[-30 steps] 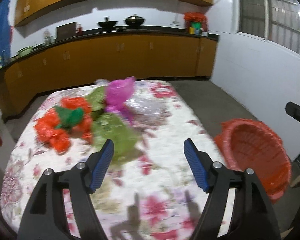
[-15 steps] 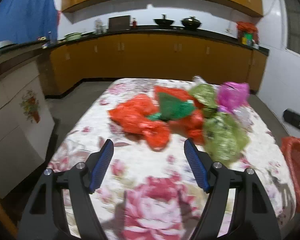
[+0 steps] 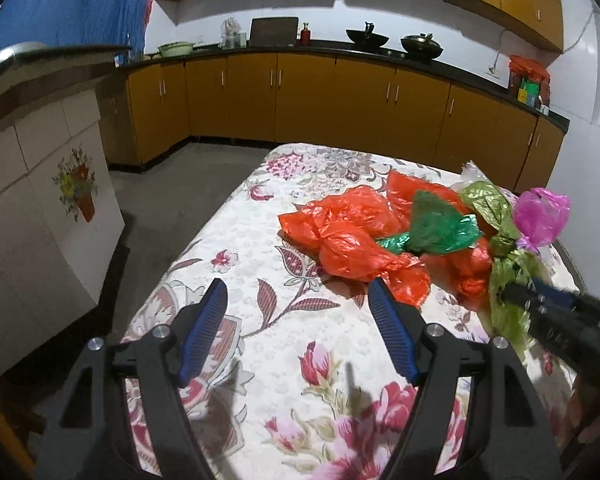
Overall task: Collect trash
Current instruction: 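Grasp the yellow-green bag with the right tool while the left tool grasps a red bag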
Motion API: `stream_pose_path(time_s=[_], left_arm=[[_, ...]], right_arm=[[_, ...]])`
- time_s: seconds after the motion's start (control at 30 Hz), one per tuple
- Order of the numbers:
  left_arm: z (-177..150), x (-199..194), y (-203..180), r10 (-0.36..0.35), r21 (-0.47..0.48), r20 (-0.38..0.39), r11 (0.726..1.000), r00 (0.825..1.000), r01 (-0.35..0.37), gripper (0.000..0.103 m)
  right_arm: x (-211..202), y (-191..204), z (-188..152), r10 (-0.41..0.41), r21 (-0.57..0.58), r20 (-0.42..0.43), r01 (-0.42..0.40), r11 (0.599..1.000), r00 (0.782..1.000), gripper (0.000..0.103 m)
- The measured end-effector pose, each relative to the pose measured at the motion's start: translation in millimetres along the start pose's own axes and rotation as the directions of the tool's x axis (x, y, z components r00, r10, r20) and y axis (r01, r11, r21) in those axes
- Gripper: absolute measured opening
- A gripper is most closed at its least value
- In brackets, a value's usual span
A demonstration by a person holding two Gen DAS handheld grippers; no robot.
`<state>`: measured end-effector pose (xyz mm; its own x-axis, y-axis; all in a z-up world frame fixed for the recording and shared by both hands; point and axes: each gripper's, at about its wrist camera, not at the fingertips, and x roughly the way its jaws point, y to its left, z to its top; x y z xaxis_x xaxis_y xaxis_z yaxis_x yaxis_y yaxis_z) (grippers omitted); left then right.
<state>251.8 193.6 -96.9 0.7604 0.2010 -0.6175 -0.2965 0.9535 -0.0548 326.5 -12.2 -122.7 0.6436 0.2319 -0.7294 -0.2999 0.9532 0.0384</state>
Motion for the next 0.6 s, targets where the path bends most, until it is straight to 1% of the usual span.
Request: stream_pose_path(time_s=[0.03,0.13,0.33,0.5,0.6], left_arm=[[1.2,3.9,-0.2,-0.007,-0.006,-0.005,1.000,1.000,0.007,0.072],[5.7,16.0,-4.3,-0.027,-0.014,-0.018,1.000,0.999,0.027,0.071],[21.8,45.3,-15.8,-0.065,-0.038,-0.053,0.997,0.996,0.063,0.071],[30.4,74.5,-24.9,-0.074,-0.057,-0.110,0.996,0.991,0.068,0.071],[28.9,90.4,-28.1,-0.071,-0.054,-0.154,0.997,0.986,0.063,0.065]], right_arm=[[2.5,0.5,-1.7,0.003,-0.007,-0.011,-0.003,1.000,1.000,0.005],[-5.8,-3.0,-7.7,0.012,-0.007,0.013,-0.012,1.000,1.000,0.003],[-44.3,-21.9,-12.1,0.033,0.045,0.090,-0.037,0.998,0.995,0.002],[-68.1,-30.3,-14.2,0.035,0.058,0.133,-0.043,0.997,0.990,0.002],[-74.6,-30.4,-16.4,0.037,0.052,0.141,-0.045,0.998,0.989,0.002]])
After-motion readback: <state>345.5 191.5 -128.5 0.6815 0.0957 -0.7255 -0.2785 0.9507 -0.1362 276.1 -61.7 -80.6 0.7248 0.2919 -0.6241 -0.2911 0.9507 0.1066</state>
